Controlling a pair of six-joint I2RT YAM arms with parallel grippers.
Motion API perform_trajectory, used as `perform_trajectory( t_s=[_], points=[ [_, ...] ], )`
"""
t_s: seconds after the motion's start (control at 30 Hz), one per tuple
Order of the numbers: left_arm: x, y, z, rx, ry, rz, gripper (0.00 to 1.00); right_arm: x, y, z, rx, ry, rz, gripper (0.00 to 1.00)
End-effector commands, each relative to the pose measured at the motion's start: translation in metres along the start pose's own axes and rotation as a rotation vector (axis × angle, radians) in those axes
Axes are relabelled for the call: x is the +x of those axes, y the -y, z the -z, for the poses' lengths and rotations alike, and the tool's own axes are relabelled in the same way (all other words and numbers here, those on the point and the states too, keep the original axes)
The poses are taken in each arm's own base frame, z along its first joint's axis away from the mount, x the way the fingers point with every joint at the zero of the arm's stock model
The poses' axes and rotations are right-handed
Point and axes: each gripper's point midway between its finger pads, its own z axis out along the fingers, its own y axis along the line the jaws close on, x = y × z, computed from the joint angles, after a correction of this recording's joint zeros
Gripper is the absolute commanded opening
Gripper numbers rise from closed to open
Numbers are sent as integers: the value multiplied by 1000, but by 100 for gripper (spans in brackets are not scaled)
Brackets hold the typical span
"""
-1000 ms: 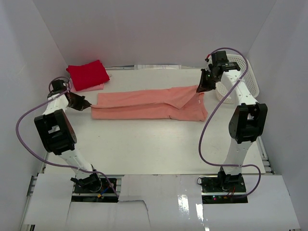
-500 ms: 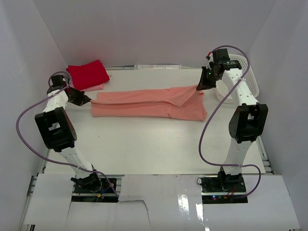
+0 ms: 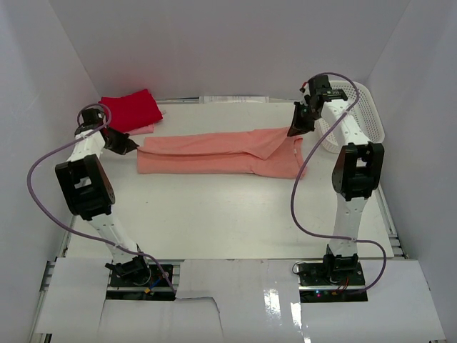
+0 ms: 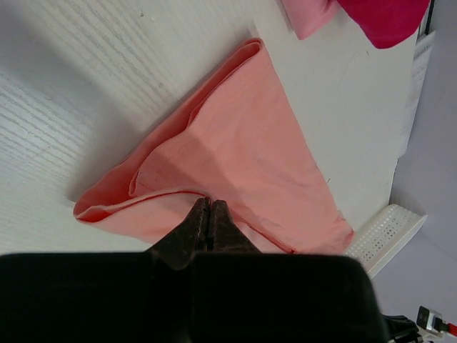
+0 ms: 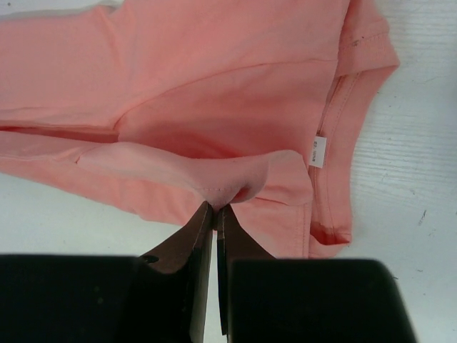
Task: Fold and stack the t-shirts
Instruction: Fold the other side of the tshirt into a rectangle
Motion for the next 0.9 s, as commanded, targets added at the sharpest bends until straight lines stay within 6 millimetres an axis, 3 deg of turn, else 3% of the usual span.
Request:
perform_trajectory(
  t_s=[0.0, 0.57, 0.8, 0.83, 0.87],
  points=[
    [-8, 12, 5, 16, 32, -18, 0, -22, -6, 9, -23, 63, 9, 8],
    [-12, 15, -7, 9, 24, -34, 0, -45, -7, -27, -58, 66, -15, 9],
    [-10, 11, -14, -5, 15, -28, 1, -55, -8, -36, -82, 107, -2, 29],
    [-11, 10, -14, -8, 18, -25, 3, -57, -9, -36, -87, 118, 2, 30],
    [-13, 12, -13, -2, 30, -26, 13, -65, -11, -33, -93, 154, 13, 31]
  ],
)
